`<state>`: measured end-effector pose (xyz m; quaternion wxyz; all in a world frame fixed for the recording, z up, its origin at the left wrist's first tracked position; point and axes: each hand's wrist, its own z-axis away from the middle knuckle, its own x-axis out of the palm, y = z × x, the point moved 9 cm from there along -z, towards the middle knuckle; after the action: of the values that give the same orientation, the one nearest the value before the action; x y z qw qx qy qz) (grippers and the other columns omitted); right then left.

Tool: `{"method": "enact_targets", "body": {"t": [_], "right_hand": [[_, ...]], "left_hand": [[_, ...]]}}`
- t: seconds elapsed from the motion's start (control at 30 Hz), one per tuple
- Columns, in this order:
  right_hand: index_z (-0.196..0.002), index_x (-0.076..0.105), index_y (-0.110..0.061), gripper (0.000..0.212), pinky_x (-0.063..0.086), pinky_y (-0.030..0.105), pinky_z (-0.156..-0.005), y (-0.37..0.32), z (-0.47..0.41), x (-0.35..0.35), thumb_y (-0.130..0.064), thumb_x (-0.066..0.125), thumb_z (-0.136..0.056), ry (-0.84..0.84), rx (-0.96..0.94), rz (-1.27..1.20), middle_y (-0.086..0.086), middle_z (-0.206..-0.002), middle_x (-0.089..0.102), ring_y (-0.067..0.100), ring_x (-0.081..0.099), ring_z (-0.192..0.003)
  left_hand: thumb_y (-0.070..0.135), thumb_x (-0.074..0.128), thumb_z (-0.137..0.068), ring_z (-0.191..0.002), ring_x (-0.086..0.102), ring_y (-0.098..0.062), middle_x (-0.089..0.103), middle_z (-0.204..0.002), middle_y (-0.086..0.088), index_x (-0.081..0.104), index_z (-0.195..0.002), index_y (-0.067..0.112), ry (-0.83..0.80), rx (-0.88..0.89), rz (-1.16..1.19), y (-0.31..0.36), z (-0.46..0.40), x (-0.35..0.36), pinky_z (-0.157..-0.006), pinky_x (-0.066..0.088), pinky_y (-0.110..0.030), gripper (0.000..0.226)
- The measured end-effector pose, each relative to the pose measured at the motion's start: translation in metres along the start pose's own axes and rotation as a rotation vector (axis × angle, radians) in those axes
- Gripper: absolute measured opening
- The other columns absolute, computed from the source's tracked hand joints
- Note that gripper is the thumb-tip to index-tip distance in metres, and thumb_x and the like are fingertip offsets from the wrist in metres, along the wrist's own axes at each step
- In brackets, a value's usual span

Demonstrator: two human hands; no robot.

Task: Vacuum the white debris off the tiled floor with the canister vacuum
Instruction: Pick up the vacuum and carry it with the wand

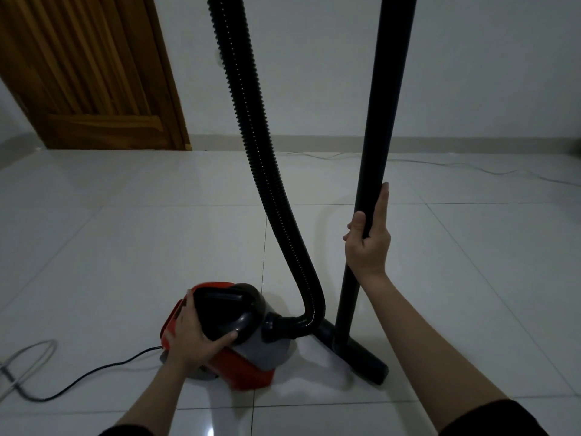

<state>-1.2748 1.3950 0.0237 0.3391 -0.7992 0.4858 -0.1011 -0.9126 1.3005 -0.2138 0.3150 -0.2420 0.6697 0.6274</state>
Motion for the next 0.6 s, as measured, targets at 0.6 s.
{"method": "enact_targets", "body": {"t": [0.6], "right_hand": [[-0.151,0.010,-0.037,0.057,0.053,0.047,-0.053,0.012,-0.004,-0.005,-0.055,0.030,-0.101,0.031,0.080,-0.032,0.006,-0.088,0.063,0.030,0.055,-0.056]], "left_hand": [[0.077,0.077,-0.045,-0.118,0.052,-0.046,0.026,-0.149,-0.021,0.028,-0.142,0.020,0.108,-0.117,-0.045,0.045,0.009,0.020,-0.090,0.052,-0.053,0.123]]}}
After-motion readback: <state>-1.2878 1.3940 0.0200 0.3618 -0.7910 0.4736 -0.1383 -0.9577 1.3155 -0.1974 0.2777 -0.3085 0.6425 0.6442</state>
